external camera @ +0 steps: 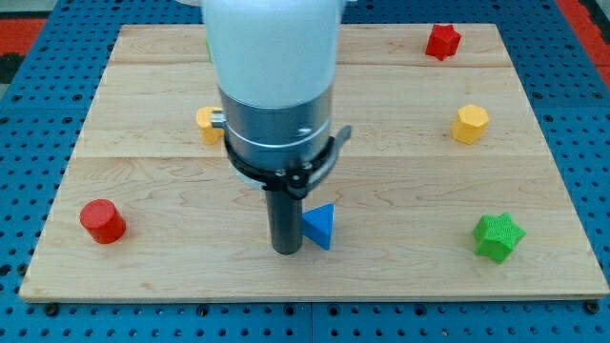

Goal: Push the blue triangle to the right slightly

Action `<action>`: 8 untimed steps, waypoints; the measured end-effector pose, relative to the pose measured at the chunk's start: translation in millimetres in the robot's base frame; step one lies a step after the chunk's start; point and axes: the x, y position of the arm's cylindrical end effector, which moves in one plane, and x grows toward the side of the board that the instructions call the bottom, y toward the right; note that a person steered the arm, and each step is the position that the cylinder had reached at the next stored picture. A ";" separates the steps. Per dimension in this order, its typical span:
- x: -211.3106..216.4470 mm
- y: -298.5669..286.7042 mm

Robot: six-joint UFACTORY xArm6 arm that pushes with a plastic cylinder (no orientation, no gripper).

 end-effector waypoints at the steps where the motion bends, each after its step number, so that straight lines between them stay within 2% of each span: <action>1: -4.2 -2.2; 5: -17.5 1.0; 8: -3.5 2.2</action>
